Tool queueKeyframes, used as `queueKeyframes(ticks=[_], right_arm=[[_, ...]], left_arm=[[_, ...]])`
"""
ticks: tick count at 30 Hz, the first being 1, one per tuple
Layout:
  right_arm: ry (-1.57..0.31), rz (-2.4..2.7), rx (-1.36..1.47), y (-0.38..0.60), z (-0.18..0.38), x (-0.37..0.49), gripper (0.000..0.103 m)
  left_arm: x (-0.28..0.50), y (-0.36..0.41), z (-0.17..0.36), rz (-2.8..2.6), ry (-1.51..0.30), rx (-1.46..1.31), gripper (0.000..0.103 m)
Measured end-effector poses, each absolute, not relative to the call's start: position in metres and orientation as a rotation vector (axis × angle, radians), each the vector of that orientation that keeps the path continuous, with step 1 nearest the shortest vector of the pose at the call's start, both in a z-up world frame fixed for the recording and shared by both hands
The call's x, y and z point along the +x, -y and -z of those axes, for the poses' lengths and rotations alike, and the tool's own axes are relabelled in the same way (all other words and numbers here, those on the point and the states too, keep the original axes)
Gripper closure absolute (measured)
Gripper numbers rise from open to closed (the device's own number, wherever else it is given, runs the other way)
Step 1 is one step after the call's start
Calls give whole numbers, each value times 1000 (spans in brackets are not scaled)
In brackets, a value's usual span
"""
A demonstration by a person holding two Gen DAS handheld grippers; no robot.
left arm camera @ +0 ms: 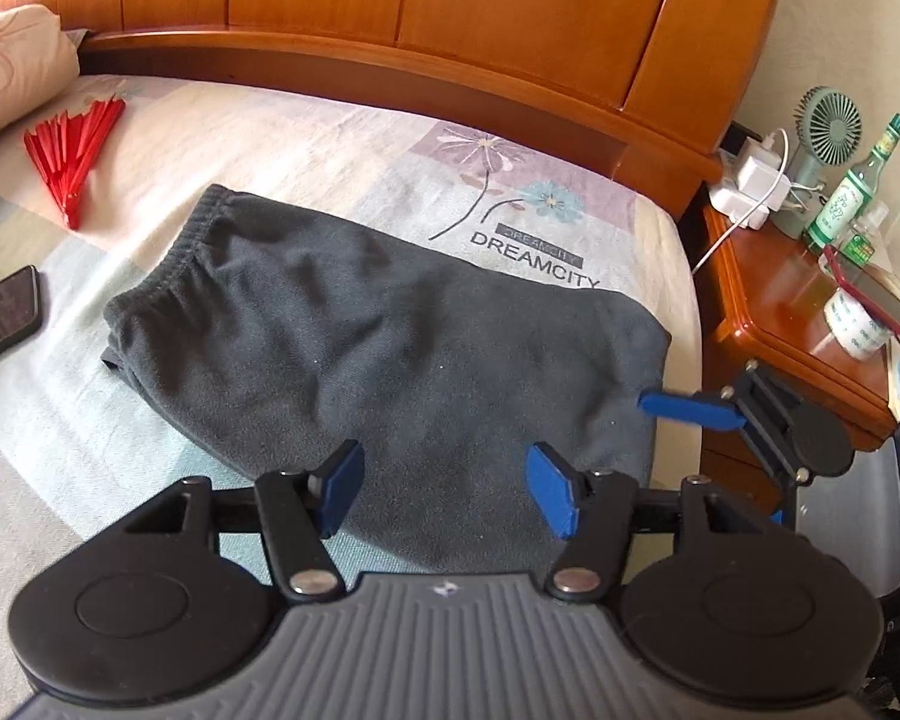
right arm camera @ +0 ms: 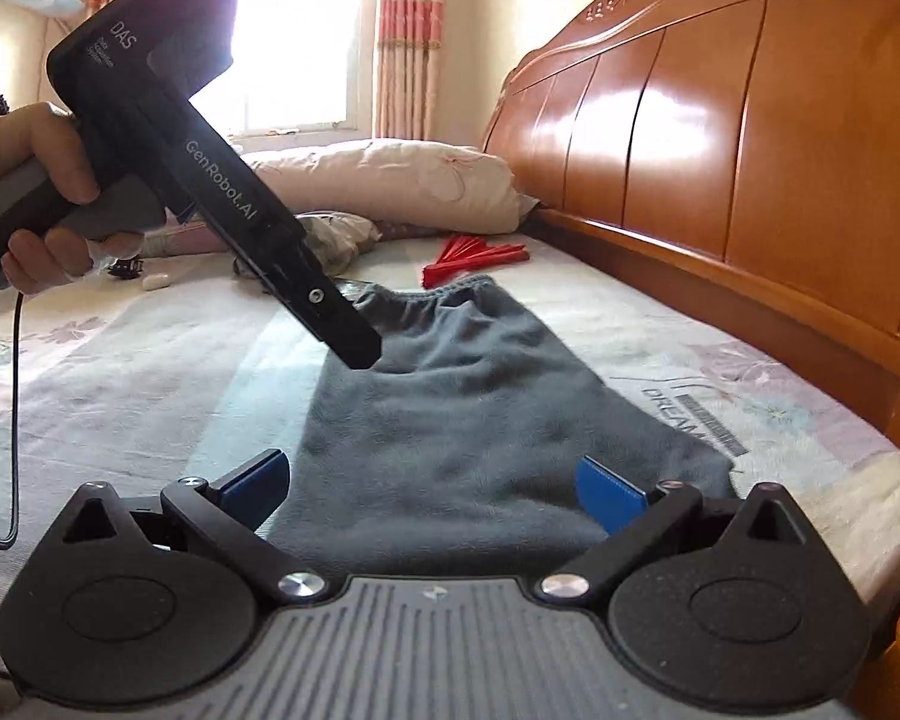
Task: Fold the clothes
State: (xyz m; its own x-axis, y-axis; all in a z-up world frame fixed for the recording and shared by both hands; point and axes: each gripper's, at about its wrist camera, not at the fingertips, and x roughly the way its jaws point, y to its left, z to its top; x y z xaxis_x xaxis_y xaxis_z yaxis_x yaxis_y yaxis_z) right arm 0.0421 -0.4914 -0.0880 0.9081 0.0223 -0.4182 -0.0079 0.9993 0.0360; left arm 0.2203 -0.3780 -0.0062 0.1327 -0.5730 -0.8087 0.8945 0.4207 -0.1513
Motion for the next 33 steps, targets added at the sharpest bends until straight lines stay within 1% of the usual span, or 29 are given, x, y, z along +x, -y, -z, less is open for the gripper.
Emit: queueKeyframes(ticks=[3, 6, 7, 12, 15, 18, 23, 24, 27, 28, 29, 30, 32, 33], right_arm=[[-524, -46, 41, 487, 105, 50, 0], [-559, -46, -91, 476, 109, 42, 0], [-563, -54, -96, 476, 104, 39, 0], [-447, -27, -37, 508, 81, 39, 0], [-530, 44, 29, 542, 93, 57, 0], [-555, 77, 74, 564, 98, 54, 0], [-539, 147, 110, 570, 92, 30, 0], [-535, 161, 117, 571, 90, 25, 0], [-526, 202, 139, 574, 86, 11, 0], [-522, 216, 146, 576, 85, 6, 0], [-519, 230, 153, 577, 83, 2, 0], [-515, 244, 160, 578, 82, -3, 0], [-512, 257, 176, 579, 81, -11, 0], [-512, 257, 184, 580, 80, -15, 0]], left_arm=[[221, 377, 5, 1106, -941, 390, 41], [221, 378, 6, 1114, -945, 377, 41], [221, 379, 7, 1123, -943, 374, 41], [221, 390, 13, 1154, -953, 345, 41], [217, 392, 16, 1167, -959, 343, 41], [213, 392, 18, 1182, -956, 342, 42], [188, 399, 35, 1240, -936, 380, 43], [178, 401, 40, 1261, -934, 388, 44], [145, 400, 56, 1391, -940, 382, 44], [136, 401, 64, 1427, -966, 384, 42], [126, 401, 69, 1434, -950, 405, 34], [118, 400, 68, 1447, -902, 443, 32], [119, 403, 61, 1454, -903, 471, 32], [125, 403, 55, 1459, -917, 434, 32]])
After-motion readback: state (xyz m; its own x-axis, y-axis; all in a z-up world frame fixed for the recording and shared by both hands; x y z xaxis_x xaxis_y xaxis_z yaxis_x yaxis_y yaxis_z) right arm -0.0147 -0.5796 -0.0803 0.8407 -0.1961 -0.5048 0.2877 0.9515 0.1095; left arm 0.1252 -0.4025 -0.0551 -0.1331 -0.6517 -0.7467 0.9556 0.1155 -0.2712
